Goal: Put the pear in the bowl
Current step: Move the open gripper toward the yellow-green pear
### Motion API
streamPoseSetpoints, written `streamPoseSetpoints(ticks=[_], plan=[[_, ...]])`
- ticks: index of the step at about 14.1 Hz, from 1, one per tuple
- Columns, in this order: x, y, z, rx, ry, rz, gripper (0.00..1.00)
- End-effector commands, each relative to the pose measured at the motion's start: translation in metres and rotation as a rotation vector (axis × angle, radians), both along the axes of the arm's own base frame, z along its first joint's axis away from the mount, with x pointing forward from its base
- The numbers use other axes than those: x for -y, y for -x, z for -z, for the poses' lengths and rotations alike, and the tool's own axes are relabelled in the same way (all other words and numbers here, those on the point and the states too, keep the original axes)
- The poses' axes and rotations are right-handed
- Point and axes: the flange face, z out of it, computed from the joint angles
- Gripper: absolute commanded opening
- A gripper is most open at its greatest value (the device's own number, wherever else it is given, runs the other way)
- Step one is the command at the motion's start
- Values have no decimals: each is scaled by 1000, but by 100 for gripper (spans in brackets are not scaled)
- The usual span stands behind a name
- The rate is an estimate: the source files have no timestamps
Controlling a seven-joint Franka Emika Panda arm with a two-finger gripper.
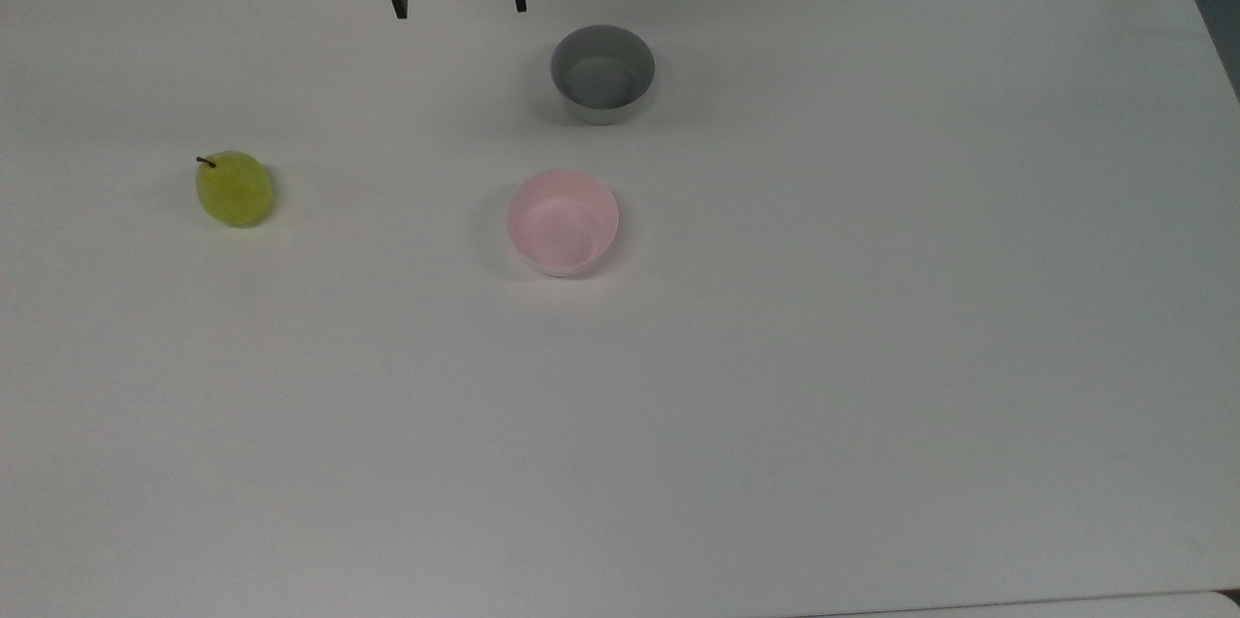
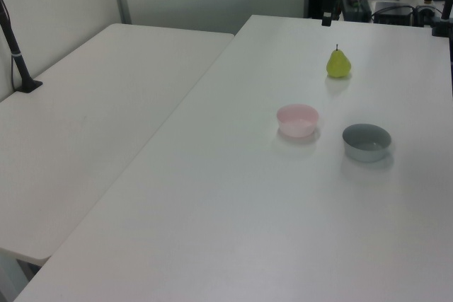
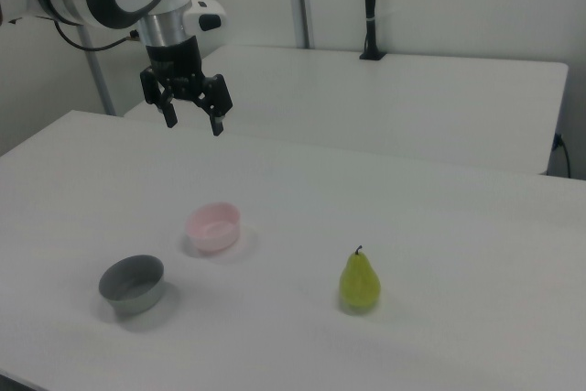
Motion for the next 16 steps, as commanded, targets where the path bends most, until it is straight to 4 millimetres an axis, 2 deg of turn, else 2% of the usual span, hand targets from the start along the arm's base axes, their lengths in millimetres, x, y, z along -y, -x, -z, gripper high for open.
streamPoseSetpoints(ticks=[1,11,16], plan=[[-3,6,0,-9,10,-20,100],[2,9,-5,-18,10,-22,100],[6,14,-17,-32,11,-16,100]])
